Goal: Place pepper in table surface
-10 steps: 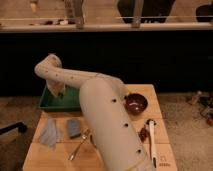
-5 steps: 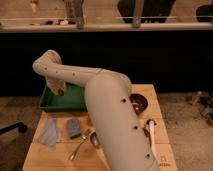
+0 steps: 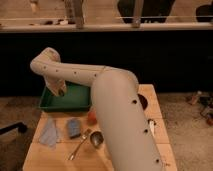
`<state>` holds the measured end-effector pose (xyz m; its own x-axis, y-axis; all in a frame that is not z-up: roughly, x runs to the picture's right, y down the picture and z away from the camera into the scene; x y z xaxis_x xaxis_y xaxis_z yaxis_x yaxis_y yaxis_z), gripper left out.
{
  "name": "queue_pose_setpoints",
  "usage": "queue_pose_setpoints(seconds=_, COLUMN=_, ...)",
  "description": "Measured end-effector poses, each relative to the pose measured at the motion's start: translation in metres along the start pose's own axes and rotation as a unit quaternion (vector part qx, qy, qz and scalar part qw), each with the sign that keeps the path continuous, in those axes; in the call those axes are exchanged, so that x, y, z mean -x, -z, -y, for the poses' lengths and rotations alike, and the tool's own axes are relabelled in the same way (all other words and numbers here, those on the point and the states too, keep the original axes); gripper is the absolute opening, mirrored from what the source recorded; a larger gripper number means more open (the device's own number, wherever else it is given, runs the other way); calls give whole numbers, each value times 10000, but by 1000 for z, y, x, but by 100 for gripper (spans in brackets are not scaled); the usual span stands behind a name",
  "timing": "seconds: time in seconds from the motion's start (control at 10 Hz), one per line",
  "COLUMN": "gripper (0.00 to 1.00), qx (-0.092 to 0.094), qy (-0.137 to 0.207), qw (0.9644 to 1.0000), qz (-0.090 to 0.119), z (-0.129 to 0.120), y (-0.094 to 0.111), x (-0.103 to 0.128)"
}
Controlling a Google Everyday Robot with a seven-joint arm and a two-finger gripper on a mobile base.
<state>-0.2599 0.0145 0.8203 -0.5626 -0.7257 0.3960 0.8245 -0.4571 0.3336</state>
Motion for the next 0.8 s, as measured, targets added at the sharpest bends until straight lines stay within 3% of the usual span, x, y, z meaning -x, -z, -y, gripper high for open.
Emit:
queue_pose_setpoints(seconds=0.4, gripper=0, qx=-203, qy=810, qw=9963, qz=206, z=18, y=17, x=29)
queue_pose_setpoints(seconds=0.8, gripper=0, qx=-465, qy=1431, qw=9878, qz=392, z=34, y=28, x=60)
